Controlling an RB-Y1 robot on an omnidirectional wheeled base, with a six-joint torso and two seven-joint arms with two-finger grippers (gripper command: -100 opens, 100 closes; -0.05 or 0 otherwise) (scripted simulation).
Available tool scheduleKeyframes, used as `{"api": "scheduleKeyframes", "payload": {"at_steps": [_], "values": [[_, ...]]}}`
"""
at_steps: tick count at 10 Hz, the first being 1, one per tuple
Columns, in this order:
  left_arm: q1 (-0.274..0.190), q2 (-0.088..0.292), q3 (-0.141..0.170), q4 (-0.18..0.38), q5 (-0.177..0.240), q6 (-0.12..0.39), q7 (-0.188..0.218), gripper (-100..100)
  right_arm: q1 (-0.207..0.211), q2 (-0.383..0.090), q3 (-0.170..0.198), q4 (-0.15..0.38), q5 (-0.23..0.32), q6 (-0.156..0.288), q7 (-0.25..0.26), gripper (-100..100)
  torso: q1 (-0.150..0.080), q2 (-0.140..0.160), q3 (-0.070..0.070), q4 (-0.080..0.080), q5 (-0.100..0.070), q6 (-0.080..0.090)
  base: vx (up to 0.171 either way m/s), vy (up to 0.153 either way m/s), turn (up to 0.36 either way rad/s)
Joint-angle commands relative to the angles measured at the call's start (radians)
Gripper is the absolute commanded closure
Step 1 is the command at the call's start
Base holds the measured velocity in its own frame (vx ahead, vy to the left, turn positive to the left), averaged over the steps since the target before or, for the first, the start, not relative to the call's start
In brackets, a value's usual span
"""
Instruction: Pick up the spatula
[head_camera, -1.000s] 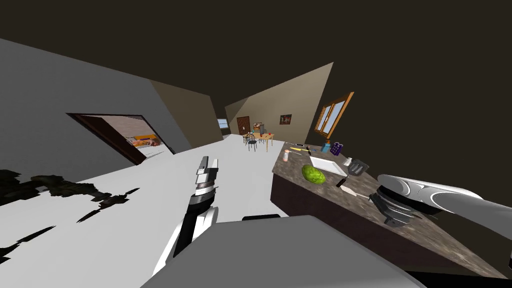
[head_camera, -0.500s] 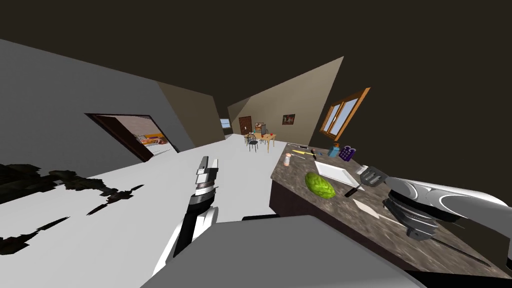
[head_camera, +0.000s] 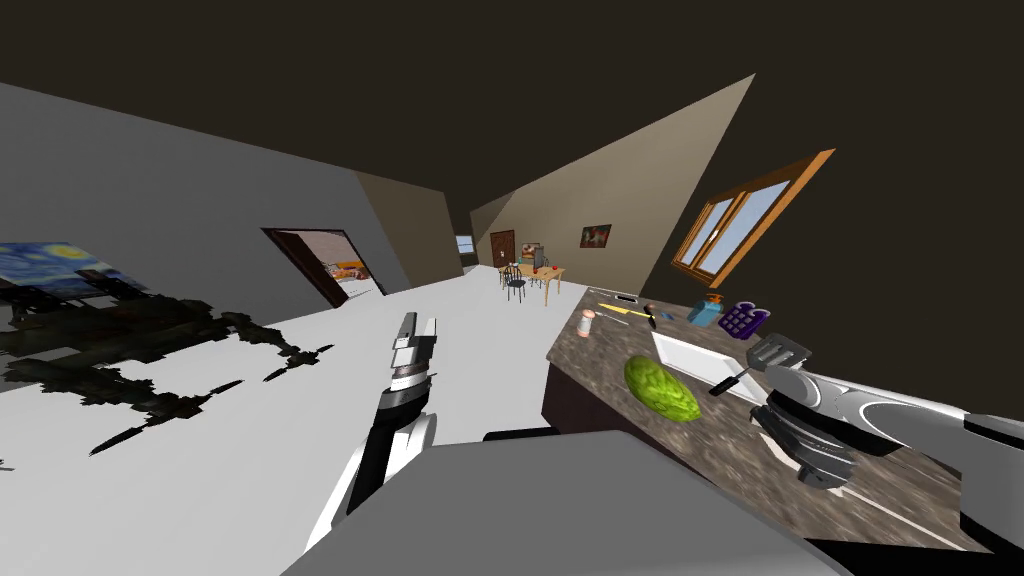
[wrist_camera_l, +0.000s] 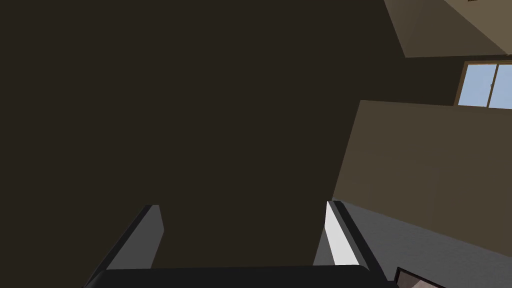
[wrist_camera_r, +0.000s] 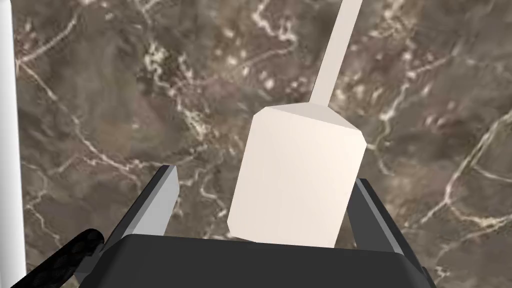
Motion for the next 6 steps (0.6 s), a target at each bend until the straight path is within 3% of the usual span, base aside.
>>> {"api": "scheduleKeyframes", "payload": {"at_steps": [1, 3, 6], "values": [[0.0, 0.0, 0.0, 0.0, 0.0, 0.0, 0.0, 0, 0.05, -0.014, -0.005, -0.05, -0.05, 0.013, -0.028, -100, 0.0, 0.0, 0.0, 0.0, 0.0, 0.0, -0.007, -0.011, 0.205], [0.0, 0.0, 0.0, 0.0, 0.0, 0.0, 0.0, 0, 0.105, -0.014, -0.005, -0.103, -0.105, 0.013, -0.028, -100, 0.0, -0.004, -0.002, -0.001, -0.006, -0.001, 0.01, -0.007, 0.014], [0.0, 0.0, 0.0, 0.0, 0.0, 0.0, 0.0, 0, 0.149, -0.014, -0.005, -0.113, -0.165, 0.013, -0.028, -100, 0.0, -0.003, -0.003, -0.004, -0.024, 0.002, 0.003, 0.001, 0.002]]}}
